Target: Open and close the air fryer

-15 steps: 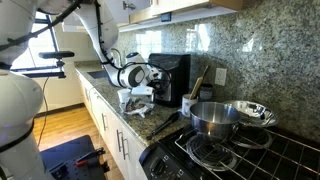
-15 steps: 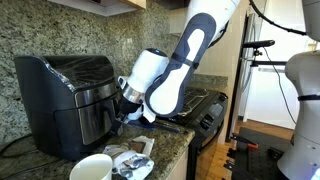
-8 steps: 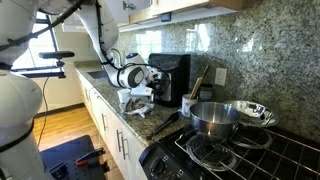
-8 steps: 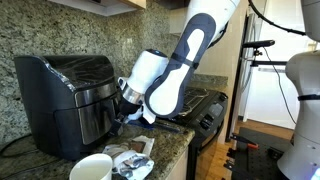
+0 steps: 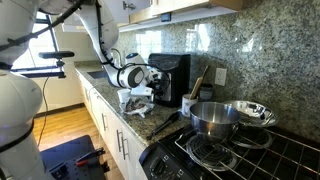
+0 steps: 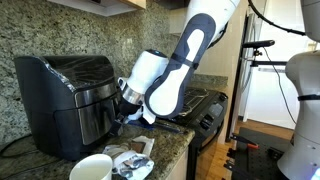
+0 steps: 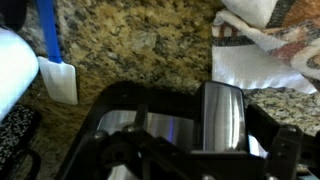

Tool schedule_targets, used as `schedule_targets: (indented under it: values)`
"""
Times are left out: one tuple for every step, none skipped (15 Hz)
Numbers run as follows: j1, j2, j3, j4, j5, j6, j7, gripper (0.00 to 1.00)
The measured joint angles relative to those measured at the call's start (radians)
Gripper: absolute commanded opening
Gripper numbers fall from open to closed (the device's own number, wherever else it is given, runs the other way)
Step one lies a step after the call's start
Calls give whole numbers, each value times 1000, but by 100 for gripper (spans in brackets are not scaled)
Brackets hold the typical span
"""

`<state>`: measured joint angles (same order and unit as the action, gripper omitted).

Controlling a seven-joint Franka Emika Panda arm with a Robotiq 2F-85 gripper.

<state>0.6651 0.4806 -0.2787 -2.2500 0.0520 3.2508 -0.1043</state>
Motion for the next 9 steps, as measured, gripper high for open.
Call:
schedule_targets:
  values:
    - [-3, 0, 4, 0, 0, 0, -1, 100]
    - [-10, 0, 12, 0, -10, 0, 0, 100]
    - [-21, 0, 25, 1, -22, 0, 0, 100]
    - [-37, 0, 42, 4, -37, 0, 0, 100]
    - [-53, 0, 59, 8, -45, 0, 0, 100]
    - [-60, 0, 66, 8, -47, 0, 0, 100]
    - [-63, 0, 69, 9, -47, 0, 0, 100]
    - [-65, 0, 71, 9, -47, 0, 0, 100]
    - [-66, 0, 71, 9, -47, 0, 0, 100]
